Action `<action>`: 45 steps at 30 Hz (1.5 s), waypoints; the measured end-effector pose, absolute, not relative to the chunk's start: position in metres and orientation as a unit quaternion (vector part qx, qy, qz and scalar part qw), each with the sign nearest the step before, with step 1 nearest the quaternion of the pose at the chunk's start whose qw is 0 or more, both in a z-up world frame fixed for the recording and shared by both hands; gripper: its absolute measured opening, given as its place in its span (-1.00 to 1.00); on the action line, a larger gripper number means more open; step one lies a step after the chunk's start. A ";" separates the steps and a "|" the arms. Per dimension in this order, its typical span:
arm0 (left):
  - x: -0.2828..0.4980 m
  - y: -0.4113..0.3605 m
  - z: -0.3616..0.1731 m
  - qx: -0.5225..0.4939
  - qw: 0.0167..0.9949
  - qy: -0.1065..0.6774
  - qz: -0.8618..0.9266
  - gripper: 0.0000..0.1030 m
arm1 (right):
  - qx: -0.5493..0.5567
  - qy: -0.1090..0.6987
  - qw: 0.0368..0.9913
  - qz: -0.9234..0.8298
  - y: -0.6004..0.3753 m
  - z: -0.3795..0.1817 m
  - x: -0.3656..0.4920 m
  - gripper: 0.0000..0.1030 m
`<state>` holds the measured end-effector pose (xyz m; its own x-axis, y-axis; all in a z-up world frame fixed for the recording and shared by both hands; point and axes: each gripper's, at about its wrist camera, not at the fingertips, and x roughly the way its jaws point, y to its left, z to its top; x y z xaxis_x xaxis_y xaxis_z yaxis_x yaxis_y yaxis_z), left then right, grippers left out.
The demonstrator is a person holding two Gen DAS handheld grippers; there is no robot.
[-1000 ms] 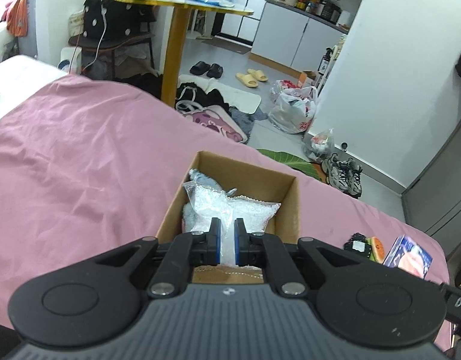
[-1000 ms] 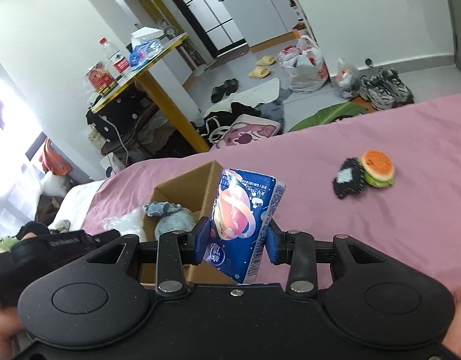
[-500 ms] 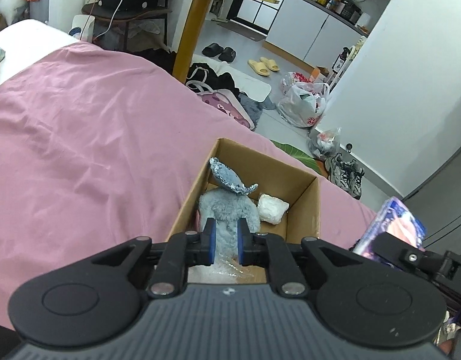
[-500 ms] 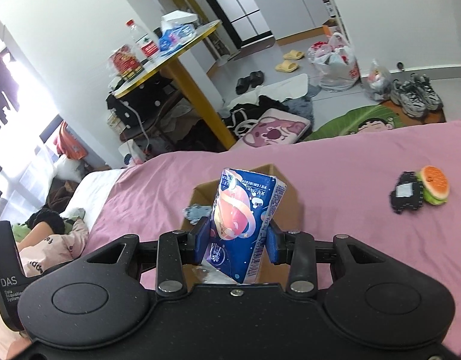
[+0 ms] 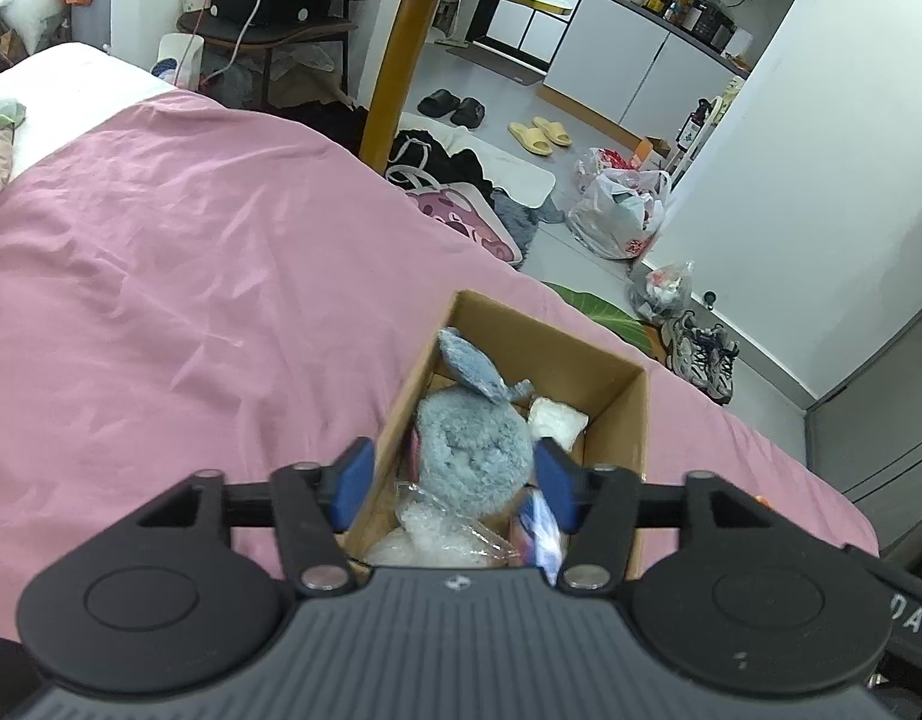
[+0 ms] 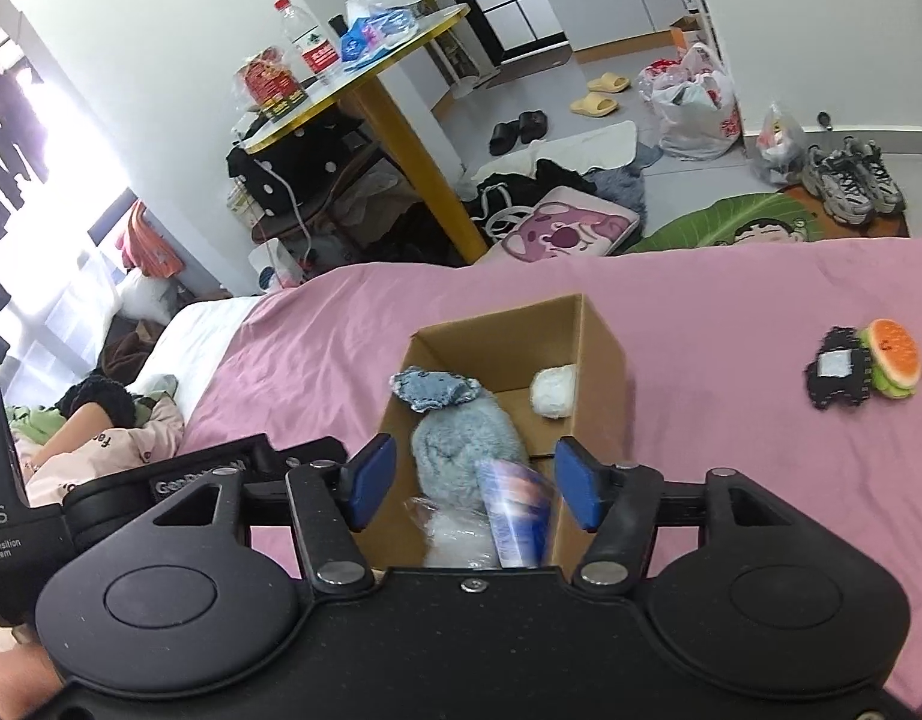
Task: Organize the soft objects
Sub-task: 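Carry both items over the box and open both tools to drop them, then move both tools down to the black pouch and hamburger plush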
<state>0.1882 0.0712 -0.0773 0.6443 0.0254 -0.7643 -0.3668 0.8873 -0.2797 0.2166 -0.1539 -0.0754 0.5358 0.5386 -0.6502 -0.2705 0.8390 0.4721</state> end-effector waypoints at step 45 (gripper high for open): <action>0.244 -0.081 -0.073 -0.140 0.894 0.422 0.045 0.99 | 0.245 0.398 0.880 0.079 -0.337 -0.108 0.256 0.84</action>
<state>0.2443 -0.0812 -0.0733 0.6393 -0.0372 -0.7680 -0.1995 0.9566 -0.2124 0.2557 -0.3371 -0.1085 0.6704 0.3347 -0.6622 0.0560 0.8671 0.4950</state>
